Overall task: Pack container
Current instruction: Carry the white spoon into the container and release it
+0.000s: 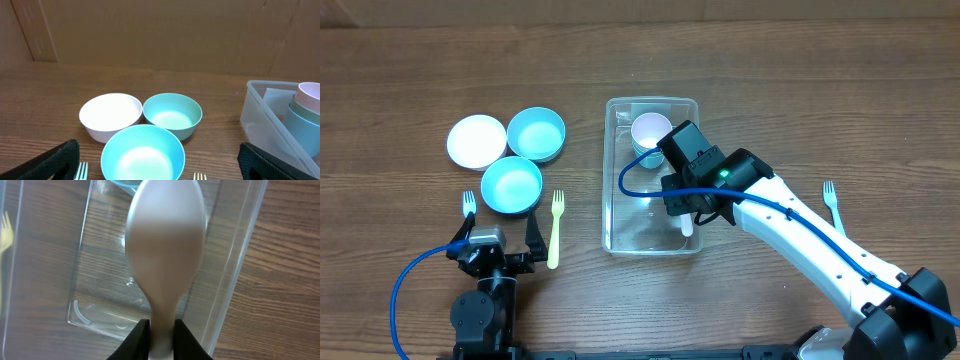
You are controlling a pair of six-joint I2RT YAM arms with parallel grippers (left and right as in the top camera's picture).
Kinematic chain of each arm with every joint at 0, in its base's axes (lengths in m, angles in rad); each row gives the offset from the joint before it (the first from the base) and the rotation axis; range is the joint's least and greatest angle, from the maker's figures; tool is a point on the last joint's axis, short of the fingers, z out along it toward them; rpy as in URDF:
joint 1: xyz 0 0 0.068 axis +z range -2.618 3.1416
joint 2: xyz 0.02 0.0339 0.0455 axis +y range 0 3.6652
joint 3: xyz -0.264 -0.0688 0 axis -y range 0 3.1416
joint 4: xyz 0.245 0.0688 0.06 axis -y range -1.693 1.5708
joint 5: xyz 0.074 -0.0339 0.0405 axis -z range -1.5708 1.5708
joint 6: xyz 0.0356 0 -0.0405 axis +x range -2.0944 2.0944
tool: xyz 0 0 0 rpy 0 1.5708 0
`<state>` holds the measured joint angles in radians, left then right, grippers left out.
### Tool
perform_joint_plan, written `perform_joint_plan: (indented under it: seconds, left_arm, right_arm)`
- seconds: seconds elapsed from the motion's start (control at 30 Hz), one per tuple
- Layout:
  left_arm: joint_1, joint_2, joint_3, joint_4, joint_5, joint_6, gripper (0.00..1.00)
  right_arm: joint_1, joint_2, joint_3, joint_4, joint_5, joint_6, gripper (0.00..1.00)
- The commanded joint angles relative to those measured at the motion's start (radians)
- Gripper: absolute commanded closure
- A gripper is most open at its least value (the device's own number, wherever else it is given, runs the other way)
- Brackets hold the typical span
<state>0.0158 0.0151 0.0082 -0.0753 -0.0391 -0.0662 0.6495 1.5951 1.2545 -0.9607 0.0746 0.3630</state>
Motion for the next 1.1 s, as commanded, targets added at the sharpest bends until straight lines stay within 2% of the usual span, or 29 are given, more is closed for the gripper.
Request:
perform_joint_plan:
  seconds: [0.0, 0.03, 0.1, 0.17, 0.37, 0.6, 0.73, 0.8, 0.93, 1.07]
  left_arm:
    - [0.013, -0.01, -0.003, 0.004, -0.008, 0.026, 0.0]
    - [0.013, -0.01, -0.003, 0.004, -0.009, 0.026, 0.0]
    - [0.013, -0.01, -0.003, 0.004, -0.008, 0.026, 0.0]
    - [0.013, -0.01, -0.003, 0.004, -0.009, 0.026, 0.0]
    - [0.013, -0.01, -0.003, 0.004, -0.008, 0.026, 0.0]
    - [0.013, -0.01, -0.003, 0.004, -0.009, 0.026, 0.0]
    - [0.013, -0.01, -0.003, 0.004, -0.008, 0.026, 0.0]
    - [0.013, -0.01, -0.003, 0.004, -0.009, 0.026, 0.0]
    - [0.013, -0.01, -0.003, 0.004, -0.008, 0.026, 0.0]
    - [0.013, -0.01, -0.003, 0.004, -0.009, 0.026, 0.0]
  right_arm:
    - [0.004, 0.0, 0.0, 0.009, 0.002, 0.006, 0.72]
    - [0.004, 0.0, 0.0, 0.008, 0.002, 0.006, 0.58]
    - [0.004, 0.0, 0.0, 0.005, 0.002, 0.006, 0.44]
    - [0.004, 0.0, 0.0, 0.002, 0.002, 0.006, 0.38]
    - [0.002, -0.008, 0.022, -0.018, 0.003, 0.005, 0.37]
    - [-0.094, -0.107, 0.134, -0.173, 0.003, 0.035, 0.37]
    - [-0.25, -0.227, 0.141, -0.27, 0.003, 0.035, 0.37]
    - [-0.378, -0.273, 0.141, -0.329, 0.003, 0.034, 0.36]
    - [-0.609, -0.278, 0.137, -0.41, 0.003, 0.026, 0.25]
    - [-0.784, -0.25, 0.093, -0.393, 0.002, -0.023, 0.23]
